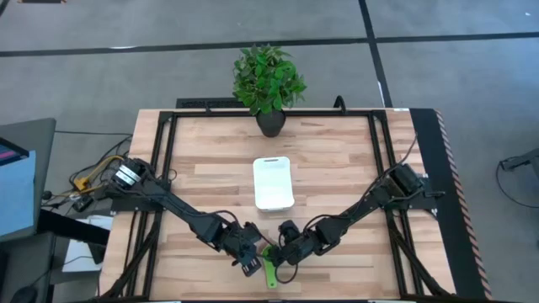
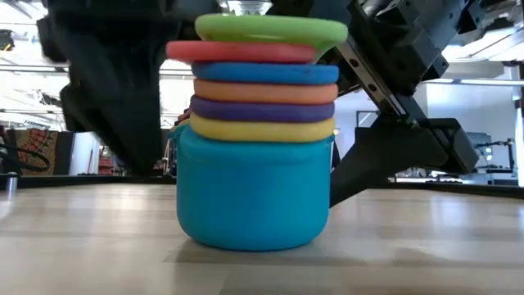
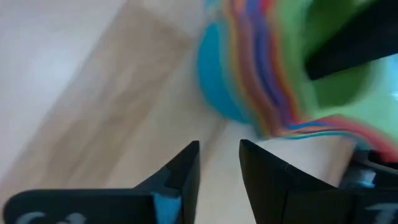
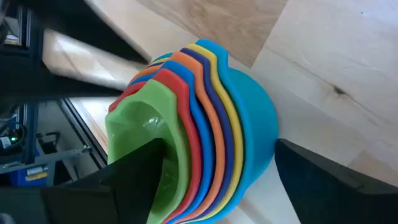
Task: Nest measuring cups in basket
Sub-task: Put the nested measuring cups into the white bin
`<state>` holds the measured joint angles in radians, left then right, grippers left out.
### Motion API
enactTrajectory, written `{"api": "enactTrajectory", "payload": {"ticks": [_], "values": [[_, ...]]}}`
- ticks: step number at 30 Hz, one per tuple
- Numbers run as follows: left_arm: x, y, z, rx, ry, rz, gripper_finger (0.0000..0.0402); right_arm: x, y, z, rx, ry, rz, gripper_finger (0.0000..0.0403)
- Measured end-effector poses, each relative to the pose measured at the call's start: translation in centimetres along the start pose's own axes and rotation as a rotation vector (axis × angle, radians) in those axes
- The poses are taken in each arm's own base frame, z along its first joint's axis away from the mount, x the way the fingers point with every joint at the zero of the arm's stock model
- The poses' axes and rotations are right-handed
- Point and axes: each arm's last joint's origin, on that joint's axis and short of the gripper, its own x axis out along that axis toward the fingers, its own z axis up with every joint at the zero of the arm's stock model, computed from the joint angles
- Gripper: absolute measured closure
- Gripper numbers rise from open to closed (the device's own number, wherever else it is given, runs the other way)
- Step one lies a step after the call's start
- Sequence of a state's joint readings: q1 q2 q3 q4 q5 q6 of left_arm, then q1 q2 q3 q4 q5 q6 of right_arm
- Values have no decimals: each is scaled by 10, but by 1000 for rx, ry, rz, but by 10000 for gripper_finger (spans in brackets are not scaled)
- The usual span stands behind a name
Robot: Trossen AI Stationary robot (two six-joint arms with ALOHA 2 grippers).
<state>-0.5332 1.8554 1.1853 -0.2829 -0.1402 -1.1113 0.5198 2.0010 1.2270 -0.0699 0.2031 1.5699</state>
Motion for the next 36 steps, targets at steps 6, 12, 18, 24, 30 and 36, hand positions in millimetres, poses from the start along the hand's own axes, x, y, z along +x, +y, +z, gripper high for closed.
{"api": "enactTrajectory", "payload": {"ticks": [6, 12, 18, 24, 30, 36], "values": [[14, 3, -1, -39, 3, 2, 300, 0, -1, 2, 3, -3, -21, 126], [18, 3, 0, -45, -4, -6, 300, -1, 0, 3, 7, -2, -16, 194], [19, 4, 1, -48, -6, -8, 300, -1, -1, 5, 2, -4, -25, 267], [19, 4, 1, -49, 13, -14, 300, -3, -1, 6, -19, -15, -28, 309], [12, 3, 1, -67, 57, -25, 301, -10, 3, 7, -25, -15, -14, 319], [-22, -1, 7, -113, 34, -30, 324, -26, 4, 9, -41, -6, -47, 320]]}}
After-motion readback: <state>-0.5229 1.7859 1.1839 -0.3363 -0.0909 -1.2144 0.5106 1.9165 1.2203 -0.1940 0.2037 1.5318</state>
